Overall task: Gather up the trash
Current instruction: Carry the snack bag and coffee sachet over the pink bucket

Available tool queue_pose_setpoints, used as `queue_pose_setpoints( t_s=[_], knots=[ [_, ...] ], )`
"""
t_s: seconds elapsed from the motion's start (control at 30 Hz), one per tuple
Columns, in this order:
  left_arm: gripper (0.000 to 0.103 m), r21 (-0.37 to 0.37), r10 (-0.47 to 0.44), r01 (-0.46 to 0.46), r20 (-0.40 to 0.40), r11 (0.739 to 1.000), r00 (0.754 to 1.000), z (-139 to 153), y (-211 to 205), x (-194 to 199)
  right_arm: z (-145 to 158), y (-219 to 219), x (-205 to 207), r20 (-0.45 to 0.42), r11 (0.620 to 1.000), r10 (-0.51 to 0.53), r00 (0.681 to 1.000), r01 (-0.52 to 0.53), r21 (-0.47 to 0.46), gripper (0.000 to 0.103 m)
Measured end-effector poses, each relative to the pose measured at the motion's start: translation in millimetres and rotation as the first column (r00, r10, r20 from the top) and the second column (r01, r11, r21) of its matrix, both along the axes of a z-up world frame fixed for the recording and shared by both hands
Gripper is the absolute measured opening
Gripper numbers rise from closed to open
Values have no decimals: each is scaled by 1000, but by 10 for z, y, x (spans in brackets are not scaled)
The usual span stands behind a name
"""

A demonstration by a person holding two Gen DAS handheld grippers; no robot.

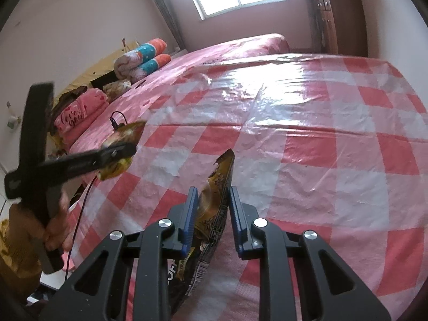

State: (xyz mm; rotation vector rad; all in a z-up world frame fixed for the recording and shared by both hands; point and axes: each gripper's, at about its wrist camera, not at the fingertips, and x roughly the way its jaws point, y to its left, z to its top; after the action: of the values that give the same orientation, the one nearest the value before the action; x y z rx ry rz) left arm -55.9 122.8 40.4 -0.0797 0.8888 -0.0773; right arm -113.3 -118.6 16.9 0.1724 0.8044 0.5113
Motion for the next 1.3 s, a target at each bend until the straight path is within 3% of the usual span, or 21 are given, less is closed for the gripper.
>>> queue_pose_setpoints(
  t_s=[0.73, 1.3],
  knots=[
    [35, -88, 11, -11, -2, 996, 1000, -114, 537, -719, 320, 373, -126, 61, 998, 27, 998, -30, 55, 22],
    [35, -123, 50, -44, 47, 991, 998, -26, 850, -990, 580, 1043, -292, 55, 974, 191, 980, -196, 115, 22]
  ],
)
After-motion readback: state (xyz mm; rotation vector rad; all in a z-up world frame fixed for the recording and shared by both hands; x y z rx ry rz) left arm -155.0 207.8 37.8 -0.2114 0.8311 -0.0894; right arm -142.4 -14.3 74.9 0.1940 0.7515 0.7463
